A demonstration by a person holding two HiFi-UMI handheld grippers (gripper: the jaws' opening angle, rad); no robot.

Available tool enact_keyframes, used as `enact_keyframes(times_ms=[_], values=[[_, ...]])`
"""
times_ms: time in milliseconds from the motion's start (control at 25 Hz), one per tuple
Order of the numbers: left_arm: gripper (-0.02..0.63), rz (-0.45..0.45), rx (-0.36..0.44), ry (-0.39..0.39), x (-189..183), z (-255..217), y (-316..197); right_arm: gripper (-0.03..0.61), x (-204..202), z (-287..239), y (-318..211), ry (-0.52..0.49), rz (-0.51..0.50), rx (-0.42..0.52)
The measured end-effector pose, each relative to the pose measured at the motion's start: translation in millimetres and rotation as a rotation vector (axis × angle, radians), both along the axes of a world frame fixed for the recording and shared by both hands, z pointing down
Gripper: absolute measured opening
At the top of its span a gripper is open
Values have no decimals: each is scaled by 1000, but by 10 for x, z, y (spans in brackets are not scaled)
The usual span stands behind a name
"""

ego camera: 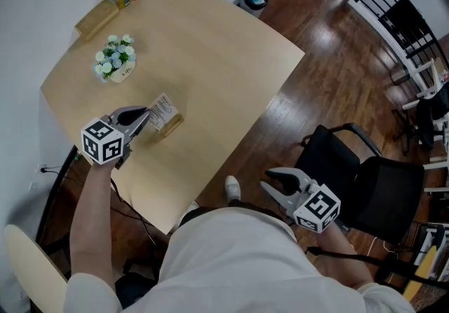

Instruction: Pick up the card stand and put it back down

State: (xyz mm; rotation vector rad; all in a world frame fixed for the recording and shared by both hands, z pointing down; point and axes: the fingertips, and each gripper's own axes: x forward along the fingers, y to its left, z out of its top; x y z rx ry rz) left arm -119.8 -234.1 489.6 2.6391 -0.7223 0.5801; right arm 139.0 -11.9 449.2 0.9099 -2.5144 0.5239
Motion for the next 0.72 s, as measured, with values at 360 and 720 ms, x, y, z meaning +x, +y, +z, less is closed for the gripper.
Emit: enact_keyframes(times_ms=[360, 720], values=[[18, -11, -17, -2, -38, 77, -25, 92, -4, 19, -41, -6, -2, -4], [18, -6, -29, -14, -33, 139, -38, 91, 21, 16, -37, -3, 2, -9]])
